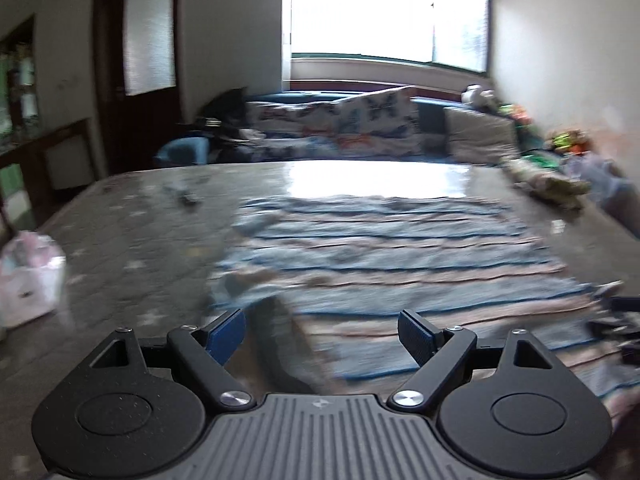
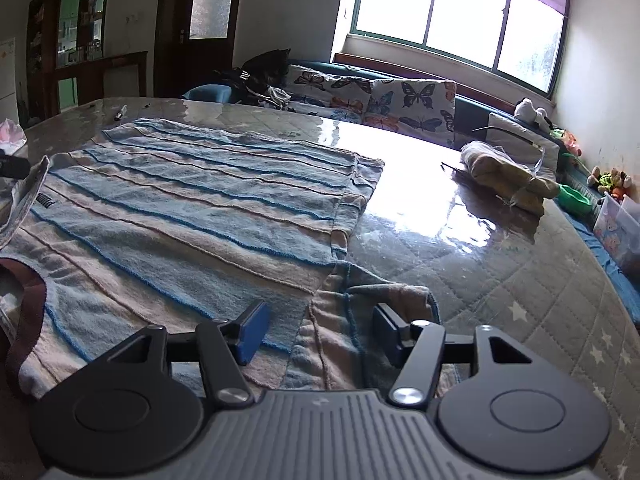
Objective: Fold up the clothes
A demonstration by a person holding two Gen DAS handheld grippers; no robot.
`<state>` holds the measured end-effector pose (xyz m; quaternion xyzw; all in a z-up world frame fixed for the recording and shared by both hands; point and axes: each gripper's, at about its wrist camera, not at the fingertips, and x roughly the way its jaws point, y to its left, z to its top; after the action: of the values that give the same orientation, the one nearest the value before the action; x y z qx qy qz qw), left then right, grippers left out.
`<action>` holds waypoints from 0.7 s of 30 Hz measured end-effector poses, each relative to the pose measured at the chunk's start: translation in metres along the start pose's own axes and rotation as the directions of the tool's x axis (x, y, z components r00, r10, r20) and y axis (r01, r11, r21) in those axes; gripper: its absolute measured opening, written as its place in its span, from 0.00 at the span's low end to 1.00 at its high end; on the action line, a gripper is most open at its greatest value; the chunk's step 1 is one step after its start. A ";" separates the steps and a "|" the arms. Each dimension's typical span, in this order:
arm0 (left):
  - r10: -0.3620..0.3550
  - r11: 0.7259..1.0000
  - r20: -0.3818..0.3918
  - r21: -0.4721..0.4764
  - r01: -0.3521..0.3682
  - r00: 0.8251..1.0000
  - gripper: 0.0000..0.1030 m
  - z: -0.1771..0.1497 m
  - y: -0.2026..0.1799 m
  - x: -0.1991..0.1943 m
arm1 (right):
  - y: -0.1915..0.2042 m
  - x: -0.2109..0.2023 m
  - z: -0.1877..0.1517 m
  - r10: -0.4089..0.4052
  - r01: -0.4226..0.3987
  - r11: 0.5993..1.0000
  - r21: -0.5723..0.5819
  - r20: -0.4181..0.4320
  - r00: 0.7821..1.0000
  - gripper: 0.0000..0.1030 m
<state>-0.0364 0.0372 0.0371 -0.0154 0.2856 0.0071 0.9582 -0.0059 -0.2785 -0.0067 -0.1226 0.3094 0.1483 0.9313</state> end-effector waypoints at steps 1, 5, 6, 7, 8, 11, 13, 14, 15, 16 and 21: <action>-0.049 0.999 -0.003 0.003 0.049 0.999 0.83 0.001 -0.007 0.002 | 0.000 0.000 0.000 0.000 0.000 1.000 0.003 0.001 1.000 0.59; -0.160 0.987 -0.047 -0.022 0.159 0.986 0.83 -0.001 -0.022 0.022 | -0.001 0.000 -0.001 0.000 0.000 1.000 0.010 0.003 1.000 0.60; -0.175 0.984 -0.062 -0.033 0.173 0.983 0.83 -0.002 -0.023 0.028 | -0.001 0.000 -0.001 -0.001 0.001 1.000 0.010 0.004 1.000 0.60; -0.183 0.983 -0.077 -0.043 0.180 0.980 0.83 -0.003 -0.024 0.034 | -0.001 0.000 -0.001 -0.001 0.001 1.000 0.010 0.004 1.000 0.60; -0.180 0.983 -0.086 -0.046 0.177 0.980 0.83 -0.004 -0.025 0.038 | -0.001 0.000 -0.001 -0.001 0.001 1.000 0.011 0.005 1.000 0.61; -0.155 0.987 -0.107 -0.046 0.151 0.982 0.82 -0.008 -0.023 0.044 | -0.001 0.001 -0.002 -0.002 0.002 1.000 0.016 0.007 1.000 0.62; -0.133 0.991 -0.122 -0.046 0.129 0.984 0.82 -0.011 -0.017 0.046 | -0.001 0.001 -0.002 -0.002 0.002 1.000 0.017 0.007 1.000 0.62; -0.122 0.992 -0.130 -0.044 0.117 0.984 0.82 -0.012 -0.014 0.046 | -0.001 0.001 -0.002 -0.002 0.002 1.000 0.016 0.008 1.000 0.62; -0.109 0.994 -0.137 -0.042 0.105 0.984 0.82 -0.013 -0.011 0.045 | -0.001 0.001 -0.002 -0.003 0.003 1.000 0.015 0.008 1.000 0.62; -0.089 0.996 -0.142 -0.036 0.085 0.986 0.81 -0.014 -0.009 0.045 | -0.001 0.001 -0.002 -0.003 0.003 1.000 0.015 0.008 1.000 0.62; 0.039 0.999 -0.141 -0.001 -0.040 0.989 0.79 -0.016 0.001 0.039 | -0.001 0.001 -0.002 -0.004 0.004 1.000 0.019 0.009 1.000 0.63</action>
<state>-0.0120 0.0375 0.0025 -0.0120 0.3529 0.0256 0.9352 -0.0059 -0.2795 -0.0084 -0.1139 0.3065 0.1441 0.9340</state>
